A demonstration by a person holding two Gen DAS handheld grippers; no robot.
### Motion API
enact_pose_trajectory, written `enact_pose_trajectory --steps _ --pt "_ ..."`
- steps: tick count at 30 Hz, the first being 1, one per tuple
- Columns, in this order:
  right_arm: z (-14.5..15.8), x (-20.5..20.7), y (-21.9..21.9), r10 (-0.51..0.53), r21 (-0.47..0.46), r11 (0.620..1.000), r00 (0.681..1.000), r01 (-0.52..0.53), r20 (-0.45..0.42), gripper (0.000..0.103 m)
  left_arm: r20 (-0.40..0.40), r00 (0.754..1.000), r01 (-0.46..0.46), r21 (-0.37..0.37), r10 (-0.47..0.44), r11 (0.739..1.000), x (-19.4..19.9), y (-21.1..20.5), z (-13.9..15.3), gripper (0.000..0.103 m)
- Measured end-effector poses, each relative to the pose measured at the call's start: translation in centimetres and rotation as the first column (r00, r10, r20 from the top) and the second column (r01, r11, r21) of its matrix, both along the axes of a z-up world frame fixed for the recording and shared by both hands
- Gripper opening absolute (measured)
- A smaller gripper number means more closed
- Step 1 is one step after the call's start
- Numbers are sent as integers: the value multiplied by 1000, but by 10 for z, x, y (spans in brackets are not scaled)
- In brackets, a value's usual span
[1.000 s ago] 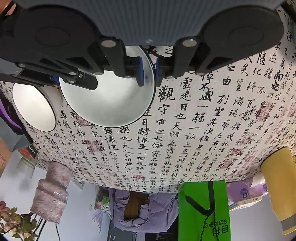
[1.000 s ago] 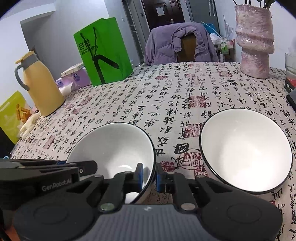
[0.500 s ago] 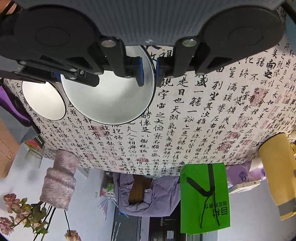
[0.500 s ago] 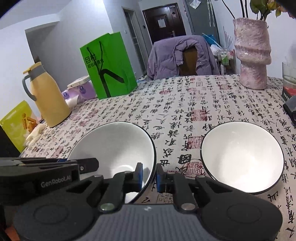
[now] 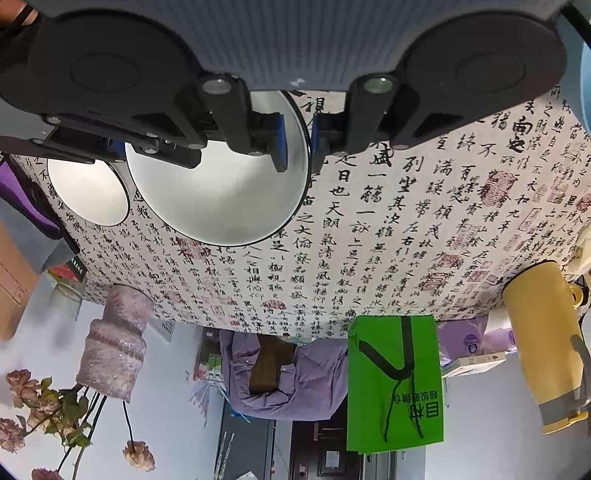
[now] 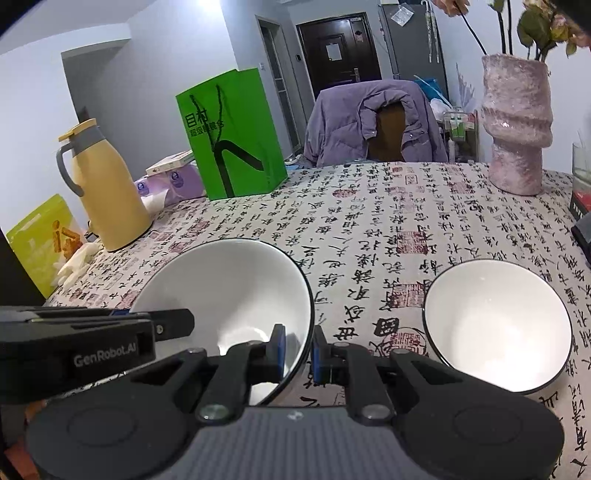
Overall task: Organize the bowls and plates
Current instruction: 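Lift the gripped white bowl off the table with both tools, then carry the raised white bowl with both tools toward the blue bowl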
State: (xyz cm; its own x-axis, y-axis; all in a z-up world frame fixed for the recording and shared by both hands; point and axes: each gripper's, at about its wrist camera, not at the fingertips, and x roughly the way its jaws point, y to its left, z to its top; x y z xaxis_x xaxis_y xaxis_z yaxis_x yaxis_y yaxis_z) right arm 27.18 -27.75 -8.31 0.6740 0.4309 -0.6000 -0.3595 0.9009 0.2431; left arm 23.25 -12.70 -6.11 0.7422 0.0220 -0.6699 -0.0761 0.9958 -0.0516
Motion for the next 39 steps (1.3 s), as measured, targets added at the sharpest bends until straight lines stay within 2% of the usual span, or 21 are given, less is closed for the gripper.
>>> enact_pose_trajectory --steps 14,39 --pt "23 -25 21 4 -5 1000 1000 -4 21 14 31 999 -22 -25 23 999 -28 21 18 12" --pt "46 -69 56 13 -2 1000 999 -13 53 14 89 995 -44 -58 49 997 -77 56 38 12"
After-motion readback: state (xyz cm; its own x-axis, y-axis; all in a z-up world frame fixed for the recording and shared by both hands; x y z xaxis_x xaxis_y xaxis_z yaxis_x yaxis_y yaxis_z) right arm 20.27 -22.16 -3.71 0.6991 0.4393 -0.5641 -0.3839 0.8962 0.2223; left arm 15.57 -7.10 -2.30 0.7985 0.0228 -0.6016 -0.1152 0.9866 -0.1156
